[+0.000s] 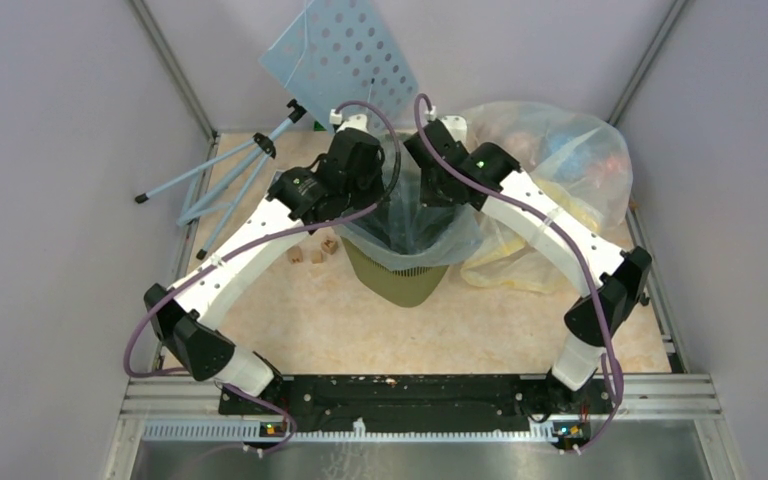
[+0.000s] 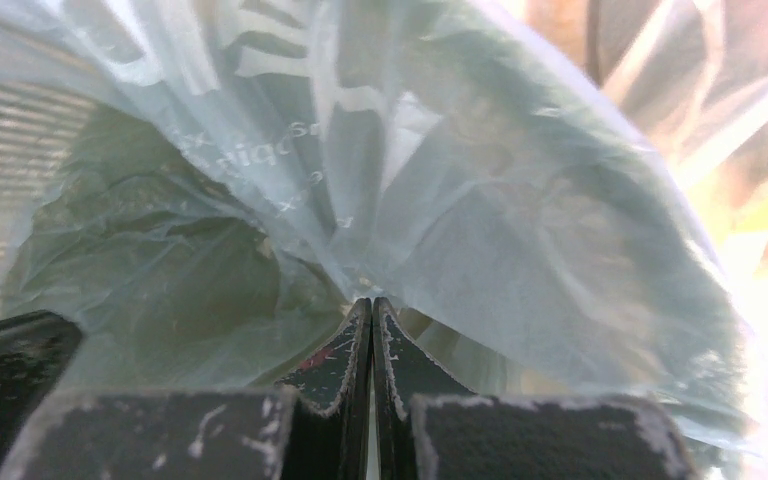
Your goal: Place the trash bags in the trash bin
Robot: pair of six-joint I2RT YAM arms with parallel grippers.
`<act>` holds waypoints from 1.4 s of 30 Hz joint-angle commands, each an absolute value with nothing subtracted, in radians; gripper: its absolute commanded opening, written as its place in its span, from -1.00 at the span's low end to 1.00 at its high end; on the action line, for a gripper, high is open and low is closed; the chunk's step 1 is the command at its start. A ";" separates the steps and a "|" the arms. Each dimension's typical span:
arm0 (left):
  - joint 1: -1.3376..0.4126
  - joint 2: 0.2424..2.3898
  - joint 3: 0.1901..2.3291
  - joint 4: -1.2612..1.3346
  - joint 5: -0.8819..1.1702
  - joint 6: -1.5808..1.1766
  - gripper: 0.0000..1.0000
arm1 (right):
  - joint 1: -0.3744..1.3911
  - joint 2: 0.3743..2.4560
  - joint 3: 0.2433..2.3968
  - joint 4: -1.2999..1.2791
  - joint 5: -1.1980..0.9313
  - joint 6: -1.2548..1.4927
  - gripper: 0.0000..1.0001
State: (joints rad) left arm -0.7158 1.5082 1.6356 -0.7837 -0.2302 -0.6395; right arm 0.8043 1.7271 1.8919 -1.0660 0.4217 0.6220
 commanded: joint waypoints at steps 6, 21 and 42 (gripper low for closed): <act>-0.702 1.529 1.626 -0.917 -0.575 -0.683 -1.00 | 0.693 1.802 2.029 -1.276 0.603 0.749 -1.00; -0.685 1.492 1.616 -0.819 -0.419 -0.608 -1.00 | 0.735 1.768 2.012 -1.193 0.582 0.704 -1.00; -0.580 1.359 1.516 -0.548 0.205 -0.520 -1.00 | 0.667 1.644 1.846 -0.866 0.009 0.388 -1.00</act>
